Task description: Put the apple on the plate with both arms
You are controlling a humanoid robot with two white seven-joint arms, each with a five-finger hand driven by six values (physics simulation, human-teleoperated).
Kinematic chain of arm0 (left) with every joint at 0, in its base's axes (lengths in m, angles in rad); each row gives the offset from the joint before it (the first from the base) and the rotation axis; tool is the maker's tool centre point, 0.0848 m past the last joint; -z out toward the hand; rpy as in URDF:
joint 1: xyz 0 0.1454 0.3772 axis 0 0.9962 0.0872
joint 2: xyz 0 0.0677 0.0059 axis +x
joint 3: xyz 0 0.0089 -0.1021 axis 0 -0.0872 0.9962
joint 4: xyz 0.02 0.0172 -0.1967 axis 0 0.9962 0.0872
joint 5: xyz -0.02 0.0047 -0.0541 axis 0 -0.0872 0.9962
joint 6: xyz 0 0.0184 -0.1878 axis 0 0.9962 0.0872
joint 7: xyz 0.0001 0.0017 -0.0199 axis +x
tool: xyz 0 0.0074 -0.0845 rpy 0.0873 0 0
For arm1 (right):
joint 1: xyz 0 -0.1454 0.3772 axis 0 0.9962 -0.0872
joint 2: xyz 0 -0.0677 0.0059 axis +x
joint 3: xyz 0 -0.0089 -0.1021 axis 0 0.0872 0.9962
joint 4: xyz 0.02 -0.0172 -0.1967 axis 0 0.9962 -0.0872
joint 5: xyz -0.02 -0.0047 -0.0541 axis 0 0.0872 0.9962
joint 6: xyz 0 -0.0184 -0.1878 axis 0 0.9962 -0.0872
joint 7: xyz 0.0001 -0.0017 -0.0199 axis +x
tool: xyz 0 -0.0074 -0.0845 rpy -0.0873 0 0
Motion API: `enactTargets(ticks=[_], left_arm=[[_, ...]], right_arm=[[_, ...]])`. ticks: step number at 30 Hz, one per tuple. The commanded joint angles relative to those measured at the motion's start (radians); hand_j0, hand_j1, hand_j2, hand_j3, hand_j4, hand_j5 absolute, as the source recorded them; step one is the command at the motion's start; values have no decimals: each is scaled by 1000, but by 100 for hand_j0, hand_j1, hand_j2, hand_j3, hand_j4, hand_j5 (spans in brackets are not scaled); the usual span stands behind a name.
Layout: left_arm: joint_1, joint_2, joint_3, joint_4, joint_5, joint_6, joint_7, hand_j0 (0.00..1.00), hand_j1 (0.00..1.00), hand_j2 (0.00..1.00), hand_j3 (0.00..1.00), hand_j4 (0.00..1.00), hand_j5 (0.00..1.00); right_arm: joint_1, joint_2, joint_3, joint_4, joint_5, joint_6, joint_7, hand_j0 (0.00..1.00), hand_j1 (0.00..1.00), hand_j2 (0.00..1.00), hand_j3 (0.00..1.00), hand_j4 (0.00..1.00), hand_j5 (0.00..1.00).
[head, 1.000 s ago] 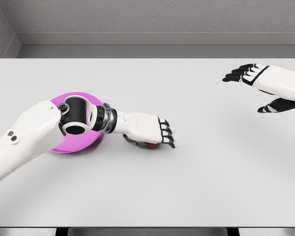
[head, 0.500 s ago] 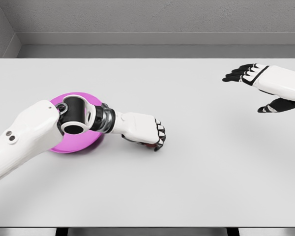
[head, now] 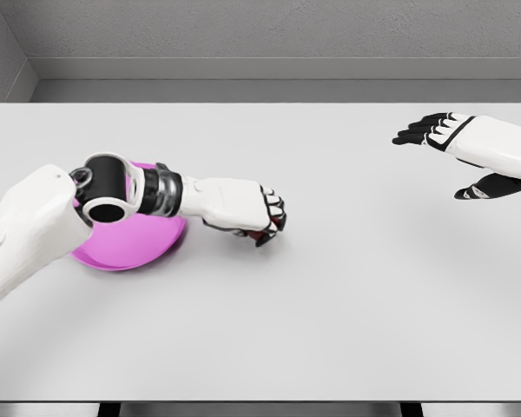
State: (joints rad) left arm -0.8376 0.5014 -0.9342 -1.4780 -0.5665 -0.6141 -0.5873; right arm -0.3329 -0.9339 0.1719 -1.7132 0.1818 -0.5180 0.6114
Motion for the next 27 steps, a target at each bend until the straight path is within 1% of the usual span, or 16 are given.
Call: enactTargets(ticks=[1,3,5,9,10,12,13,16,17,20,23,25,26,27], left_arm=[[2,28,51,-5,5,3,3,31,31,31,31,31,31],[2,66,112,-33,8,3,3,31,31,31,31,31,31],[3,78,161,-38,28,3,3,31,31,31,31,31,31],[6,163,215,-41,45,3,3,32,32,32,32,32,32],[9,203,229,-41,66,3,3,32,32,32,32,32,32],[29,235,230,-34,79,3,3,32,32,32,32,32,32],[49,262,238,-31,80,3,3,32,32,32,32,32,32],[110,305,284,-30,86,3,3,32,32,32,32,32,32],[123,319,287,-30,88,3,1,32,32,32,32,32,32],[149,324,287,-18,83,3,0,33,33,33,33,33,33],[155,322,287,56,89,3,0,33,33,33,33,33,33],[163,321,285,67,89,3,0,33,33,33,33,33,33],[163,322,285,67,89,3,0,35,35,35,35,35,35],[167,321,284,67,88,3,0,48,48,48,48,48,48]], right_arm=[[0,0,0,-2,-5,3,-1,100,100,100,100,100,100],[0,-2,0,-2,-5,3,-1,100,100,100,100,100,100],[0,0,0,-2,-5,3,-1,100,100,100,100,100,100],[0,-2,0,0,-5,3,-1,100,100,100,100,100,100],[0,-2,0,-2,-5,3,-1,100,100,100,100,100,100],[0,-2,0,-2,-5,3,-1,100,100,100,100,100,100],[0,-2,0,-2,-5,3,-1,100,100,100,100,100,100],[0,-2,0,0,-5,3,-1,100,100,100,100,100,100],[0,-2,0,0,-5,3,-1,100,100,100,100,100,100],[0,-2,0,0,-5,3,-1,100,100,100,100,100,100],[0,-2,0,3,-5,3,-1,100,100,100,100,100,100],[0,-2,0,3,-5,3,-1,100,100,100,100,100,100],[0,-2,0,3,-5,3,-1,100,100,100,100,100,100],[0,-2,0,3,-5,3,-1,100,100,100,100,100,100]])
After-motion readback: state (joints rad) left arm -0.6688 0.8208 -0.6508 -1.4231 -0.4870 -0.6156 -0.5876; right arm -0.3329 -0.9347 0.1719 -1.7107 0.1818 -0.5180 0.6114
